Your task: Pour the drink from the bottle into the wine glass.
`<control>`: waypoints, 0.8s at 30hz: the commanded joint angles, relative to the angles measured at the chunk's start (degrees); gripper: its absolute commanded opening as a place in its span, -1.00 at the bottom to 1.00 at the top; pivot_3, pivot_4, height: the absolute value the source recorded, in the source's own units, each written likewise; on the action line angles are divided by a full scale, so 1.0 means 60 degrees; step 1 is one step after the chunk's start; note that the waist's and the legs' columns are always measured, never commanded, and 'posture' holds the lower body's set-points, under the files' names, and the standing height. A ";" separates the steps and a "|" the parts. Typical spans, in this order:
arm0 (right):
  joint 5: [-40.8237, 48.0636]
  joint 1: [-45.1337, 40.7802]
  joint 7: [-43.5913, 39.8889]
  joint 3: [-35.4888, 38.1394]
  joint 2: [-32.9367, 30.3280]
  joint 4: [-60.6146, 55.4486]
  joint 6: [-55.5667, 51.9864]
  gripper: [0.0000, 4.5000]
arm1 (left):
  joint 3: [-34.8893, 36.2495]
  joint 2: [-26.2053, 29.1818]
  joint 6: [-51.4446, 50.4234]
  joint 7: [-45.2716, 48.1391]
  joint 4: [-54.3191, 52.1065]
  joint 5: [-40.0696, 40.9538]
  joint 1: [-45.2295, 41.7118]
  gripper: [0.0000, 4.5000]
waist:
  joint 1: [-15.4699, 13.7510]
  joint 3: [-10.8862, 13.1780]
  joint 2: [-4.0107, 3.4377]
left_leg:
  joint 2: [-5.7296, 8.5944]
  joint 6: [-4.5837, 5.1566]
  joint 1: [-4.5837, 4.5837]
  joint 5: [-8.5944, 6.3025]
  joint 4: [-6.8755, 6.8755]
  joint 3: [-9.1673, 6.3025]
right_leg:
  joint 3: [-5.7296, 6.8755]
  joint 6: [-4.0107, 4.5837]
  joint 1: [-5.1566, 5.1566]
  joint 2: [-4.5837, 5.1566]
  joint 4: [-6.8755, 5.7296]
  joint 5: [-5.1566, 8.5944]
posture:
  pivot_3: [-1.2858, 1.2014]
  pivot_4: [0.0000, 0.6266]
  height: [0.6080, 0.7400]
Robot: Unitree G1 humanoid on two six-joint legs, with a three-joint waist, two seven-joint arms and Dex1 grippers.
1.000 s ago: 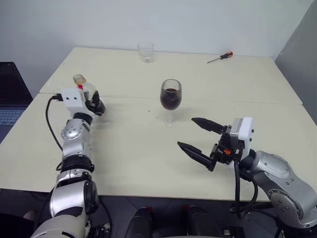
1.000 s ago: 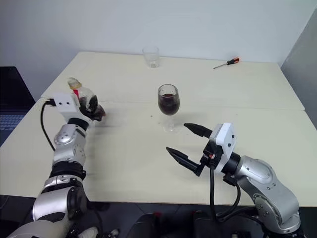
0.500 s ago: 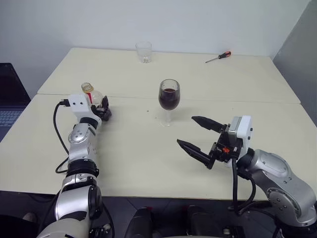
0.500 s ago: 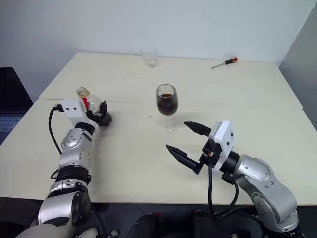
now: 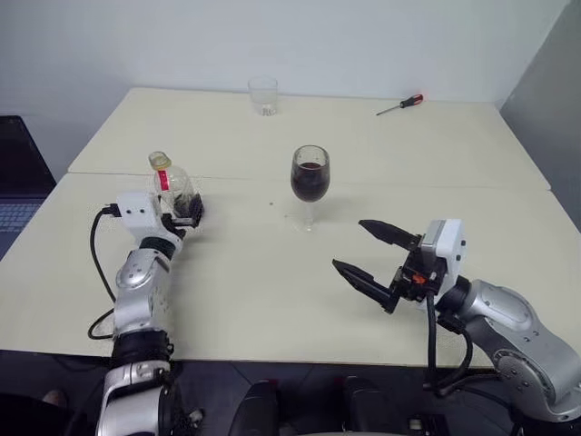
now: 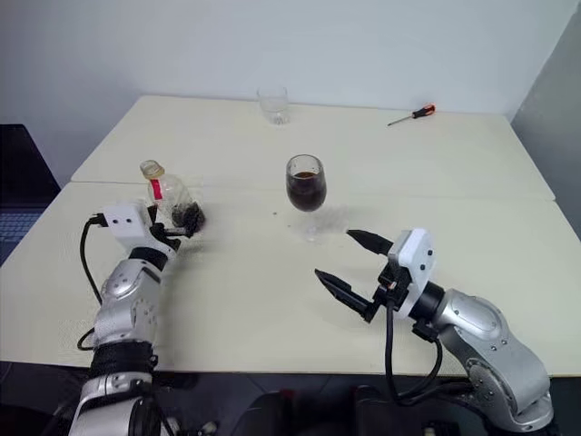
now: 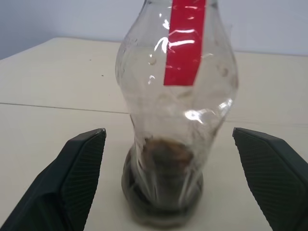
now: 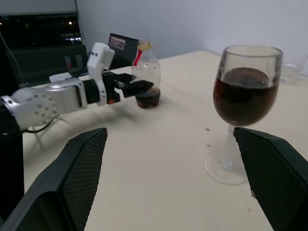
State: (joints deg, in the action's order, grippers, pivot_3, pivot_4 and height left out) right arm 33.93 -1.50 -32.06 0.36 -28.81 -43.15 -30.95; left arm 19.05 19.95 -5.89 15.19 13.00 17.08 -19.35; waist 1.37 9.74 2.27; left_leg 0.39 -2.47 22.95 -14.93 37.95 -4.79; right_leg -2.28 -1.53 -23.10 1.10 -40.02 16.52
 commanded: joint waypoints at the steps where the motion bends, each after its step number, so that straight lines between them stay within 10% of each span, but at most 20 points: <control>1: 0.0158 0.0359 0.0055 0.0504 -0.0152 -0.0591 0.0225 1.00 | 0.0012 -0.0153 -0.0744 -0.0279 -0.1847 0.0389 0.0588 0.99 | -0.0003 0.0000 0.0000 | 0.0000 0.0000 -0.0001 0.0000 0.0000 0.0001 | -0.0001 0.0000 0.0003 0.0001 0.0000 0.0000 | 0.03 -0.52 1.00; 24: -0.2181 0.2796 0.4565 0.1664 0.2054 -0.0301 -0.0522 1.00 | -0.2026 -0.1795 -0.3742 -0.1566 -0.6698 0.0289 0.4434 0.99 | -0.0021 -0.0051 -0.0092 | 0.0001 0.0001 -0.0098 -0.0008 -0.0027 0.0009 | -0.0006 -0.0003 0.0154 -0.0007 0.0086 0.0006 | 0.03 -0.52 1.00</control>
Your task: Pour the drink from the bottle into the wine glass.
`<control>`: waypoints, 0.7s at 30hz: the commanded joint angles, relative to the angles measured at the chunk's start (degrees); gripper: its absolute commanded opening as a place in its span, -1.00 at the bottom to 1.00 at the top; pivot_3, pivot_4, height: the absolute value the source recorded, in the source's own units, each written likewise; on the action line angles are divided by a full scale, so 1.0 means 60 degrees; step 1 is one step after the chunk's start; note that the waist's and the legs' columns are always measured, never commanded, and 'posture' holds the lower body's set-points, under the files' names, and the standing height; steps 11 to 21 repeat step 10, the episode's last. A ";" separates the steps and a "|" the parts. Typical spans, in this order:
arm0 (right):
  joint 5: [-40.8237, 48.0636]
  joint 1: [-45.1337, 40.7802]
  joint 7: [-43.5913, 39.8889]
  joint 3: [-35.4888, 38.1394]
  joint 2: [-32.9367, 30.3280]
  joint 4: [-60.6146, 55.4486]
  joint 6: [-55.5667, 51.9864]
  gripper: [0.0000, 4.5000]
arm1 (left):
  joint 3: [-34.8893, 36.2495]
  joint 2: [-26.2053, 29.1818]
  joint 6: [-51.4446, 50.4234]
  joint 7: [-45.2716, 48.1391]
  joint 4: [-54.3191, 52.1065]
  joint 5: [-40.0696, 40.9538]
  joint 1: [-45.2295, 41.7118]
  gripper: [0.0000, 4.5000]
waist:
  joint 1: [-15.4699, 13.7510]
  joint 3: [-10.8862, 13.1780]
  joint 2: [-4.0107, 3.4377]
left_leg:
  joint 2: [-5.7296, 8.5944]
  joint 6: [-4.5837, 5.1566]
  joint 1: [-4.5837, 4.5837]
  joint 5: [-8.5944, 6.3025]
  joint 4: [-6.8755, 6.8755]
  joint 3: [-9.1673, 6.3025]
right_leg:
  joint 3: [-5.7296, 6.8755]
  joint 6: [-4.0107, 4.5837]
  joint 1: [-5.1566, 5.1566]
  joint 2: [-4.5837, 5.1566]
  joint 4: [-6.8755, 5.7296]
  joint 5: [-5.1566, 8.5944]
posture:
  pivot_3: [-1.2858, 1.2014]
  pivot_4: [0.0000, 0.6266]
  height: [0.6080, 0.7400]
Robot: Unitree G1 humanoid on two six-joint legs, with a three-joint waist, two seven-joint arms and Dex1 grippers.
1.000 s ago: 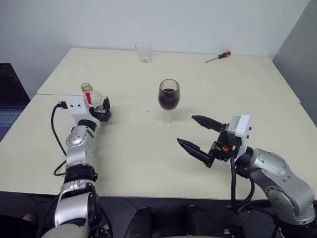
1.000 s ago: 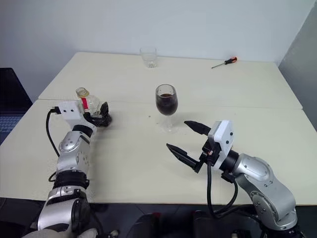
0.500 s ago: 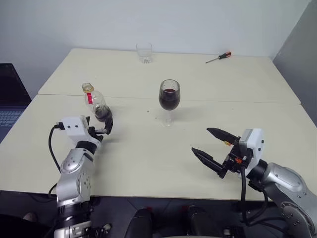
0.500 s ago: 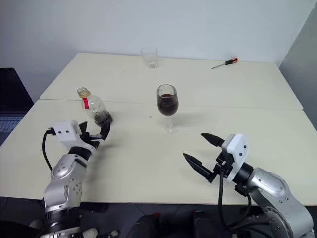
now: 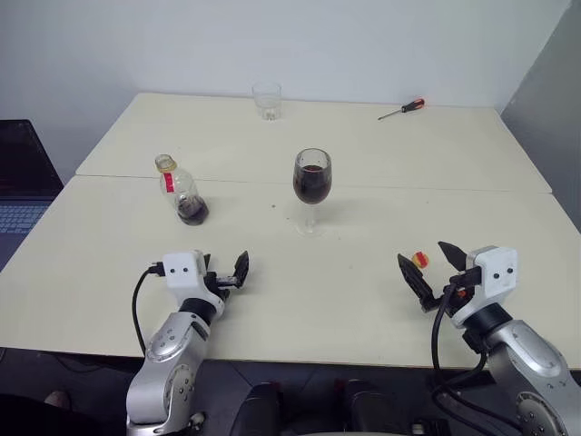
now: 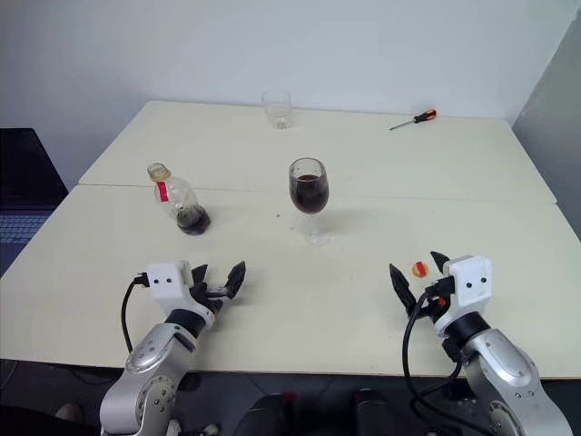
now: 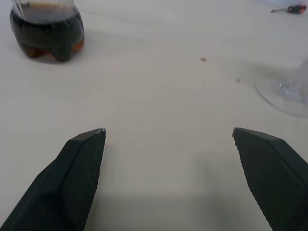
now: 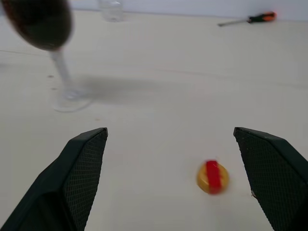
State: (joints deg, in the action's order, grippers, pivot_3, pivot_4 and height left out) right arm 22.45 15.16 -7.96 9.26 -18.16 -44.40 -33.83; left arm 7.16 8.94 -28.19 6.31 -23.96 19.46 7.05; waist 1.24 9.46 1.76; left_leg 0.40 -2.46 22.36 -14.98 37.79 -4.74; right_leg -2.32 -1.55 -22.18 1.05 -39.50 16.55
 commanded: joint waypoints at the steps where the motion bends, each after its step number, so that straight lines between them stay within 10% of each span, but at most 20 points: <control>1: -0.0319 0.0043 0.0704 0.0210 0.0464 -0.0062 -0.0042 1.00 | -0.0065 0.0062 -0.0094 -0.0098 -0.0593 -0.0135 0.0078 0.99 | 0.0001 -0.0007 -0.0012 | 0.0000 0.0000 0.0000 0.0000 -0.0001 0.0000 | -0.0001 0.0000 0.0000 0.0000 0.0002 0.0000 | 0.03 -0.52 1.00; 21: -0.0923 0.0843 0.1407 0.0015 0.1683 -0.0004 0.0451 1.00 | -0.0106 0.0086 -0.0099 -0.0108 -0.1172 -0.0233 0.0721 0.99 | -0.0005 -0.0030 -0.0052 | -0.0002 0.0002 0.0004 -0.0003 -0.0012 -0.0004 | 0.0006 0.0000 0.0001 0.0000 0.0022 0.0002 | 0.03 -0.52 1.00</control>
